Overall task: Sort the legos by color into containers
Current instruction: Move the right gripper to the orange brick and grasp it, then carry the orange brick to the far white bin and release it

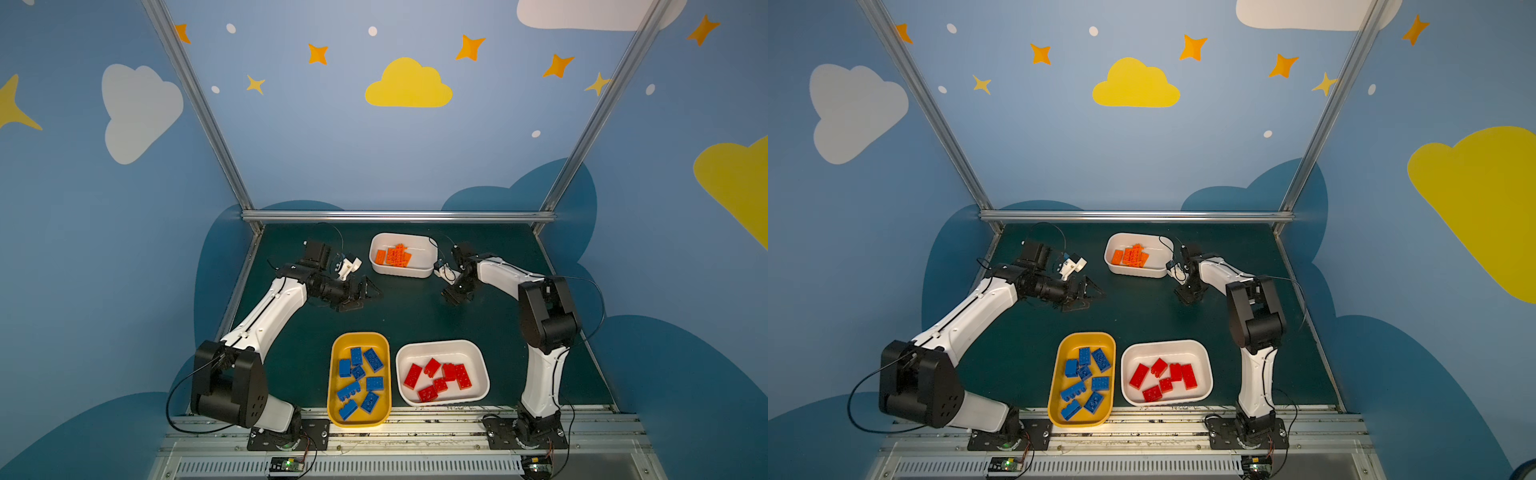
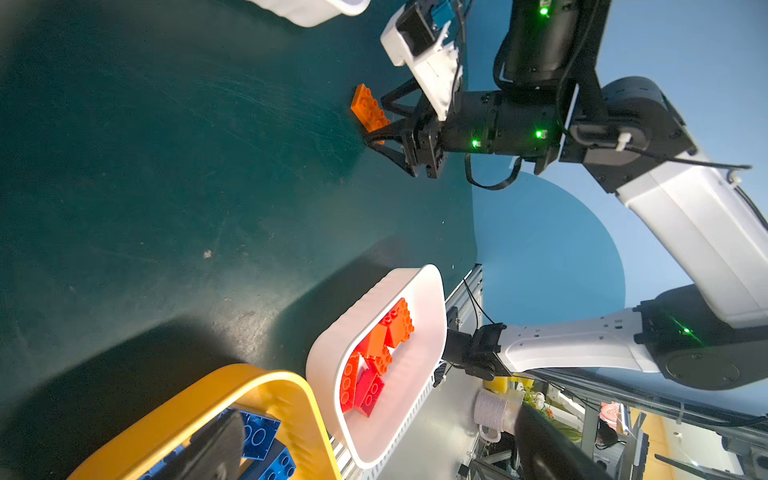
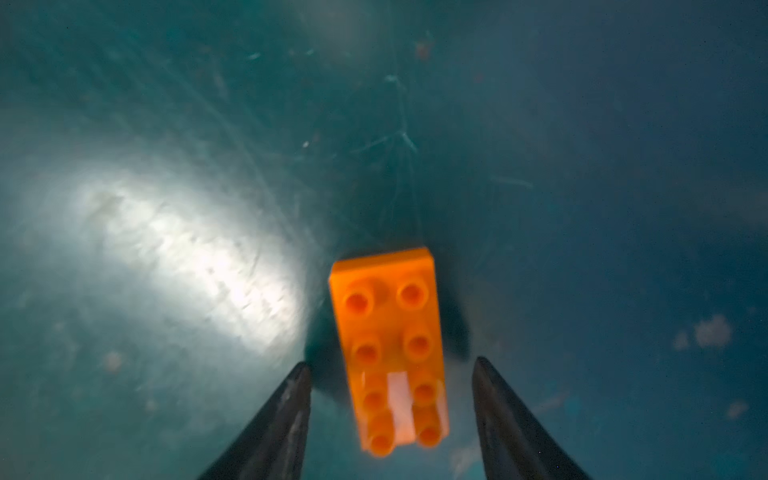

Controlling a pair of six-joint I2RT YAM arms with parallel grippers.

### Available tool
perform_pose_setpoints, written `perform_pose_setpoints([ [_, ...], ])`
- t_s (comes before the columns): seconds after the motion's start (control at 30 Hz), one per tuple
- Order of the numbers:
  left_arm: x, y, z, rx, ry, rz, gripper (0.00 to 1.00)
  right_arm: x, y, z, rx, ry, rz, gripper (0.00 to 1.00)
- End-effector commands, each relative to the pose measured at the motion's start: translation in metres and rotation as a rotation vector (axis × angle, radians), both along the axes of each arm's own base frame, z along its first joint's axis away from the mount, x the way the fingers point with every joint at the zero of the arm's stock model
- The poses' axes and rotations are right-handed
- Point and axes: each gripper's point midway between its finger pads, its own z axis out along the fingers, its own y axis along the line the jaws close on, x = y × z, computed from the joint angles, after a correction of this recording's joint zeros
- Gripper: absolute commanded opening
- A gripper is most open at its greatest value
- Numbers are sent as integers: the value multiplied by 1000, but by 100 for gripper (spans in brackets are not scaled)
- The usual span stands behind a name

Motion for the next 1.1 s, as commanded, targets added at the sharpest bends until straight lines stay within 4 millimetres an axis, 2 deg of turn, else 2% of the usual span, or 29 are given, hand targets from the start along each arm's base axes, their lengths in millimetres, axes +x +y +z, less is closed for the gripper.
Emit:
perform_pose_setpoints([
  [0.0, -6, 2, 8, 6, -9, 3, 100, 9, 0, 4, 10, 18, 23, 60],
  [0.17, -5, 4, 5, 24, 2, 10, 100, 4, -2, -7, -10, 72, 72, 56],
  [0.3, -4, 5, 7, 30, -1, 10, 100, 0, 2, -7, 5, 97, 93, 52],
  [0.43, -4, 5, 6, 41, 8, 8, 100, -15, 3, -11, 21, 177, 72, 49],
  [0.6, -2, 5, 7, 48, 7, 8, 100, -17, -7, -15, -37, 182, 53, 29],
  [0.67, -2, 5, 8, 51, 7, 6, 100, -10, -8, -4, -44, 142, 41, 26],
  [0.83, 4, 3, 11, 52, -2, 6, 100, 2, 0, 43, 8, 67, 24, 24],
  [1.0, 13, 0, 14, 49, -21, 15, 100, 13, 32, 96, 170, -8, -8, 24],
  [1.07, 18, 0, 14, 50, -30, 23, 100, 18, 48, 109, 225, -22, -19, 23],
])
